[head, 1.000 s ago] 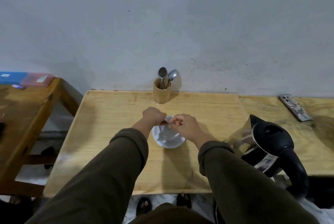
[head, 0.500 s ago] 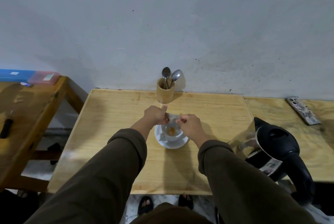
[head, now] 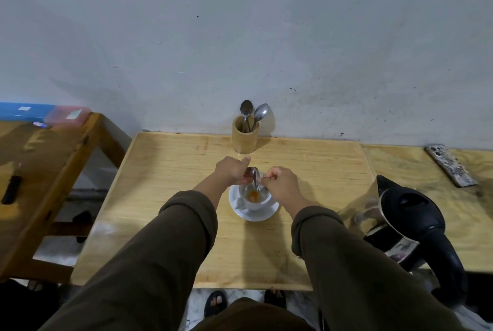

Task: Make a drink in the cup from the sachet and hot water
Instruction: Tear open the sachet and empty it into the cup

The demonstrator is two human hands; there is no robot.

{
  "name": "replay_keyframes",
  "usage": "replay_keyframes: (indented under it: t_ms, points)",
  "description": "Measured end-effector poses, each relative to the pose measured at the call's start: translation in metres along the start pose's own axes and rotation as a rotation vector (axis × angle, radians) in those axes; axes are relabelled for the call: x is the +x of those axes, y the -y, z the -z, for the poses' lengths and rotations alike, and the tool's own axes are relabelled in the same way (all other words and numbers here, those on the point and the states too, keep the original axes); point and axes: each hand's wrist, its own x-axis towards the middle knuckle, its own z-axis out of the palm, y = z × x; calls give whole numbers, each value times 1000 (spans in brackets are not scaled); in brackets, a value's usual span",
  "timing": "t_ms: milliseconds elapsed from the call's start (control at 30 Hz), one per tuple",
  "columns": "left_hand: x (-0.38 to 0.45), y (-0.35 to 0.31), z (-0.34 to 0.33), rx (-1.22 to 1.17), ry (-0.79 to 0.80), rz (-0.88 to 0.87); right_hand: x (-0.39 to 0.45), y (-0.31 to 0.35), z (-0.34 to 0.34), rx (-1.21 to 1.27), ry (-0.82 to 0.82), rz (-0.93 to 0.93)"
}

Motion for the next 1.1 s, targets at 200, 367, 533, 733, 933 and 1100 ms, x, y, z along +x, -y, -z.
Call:
replay_keyframes:
  t_ms: [200, 367, 533, 733, 933, 1100]
  points:
    - [1, -3, -3, -14, 37, -26, 1, 0, 0, 32, -27, -25]
    - [4, 1, 0, 59, 38, -55, 4, -3, 1, -53, 1, -9]
    - [4, 1, 3, 23, 55, -58, 2, -6, 3, -52, 42, -6]
    - [6, 3, 0, 138, 13, -80, 2, 2, 0, -21, 50, -26]
    - [4, 2, 8, 131, 14, -54, 3, 0, 2, -64, 70, 54]
    - [1, 9, 17, -230, 90, -51, 2, 7, 12, 63, -59, 13]
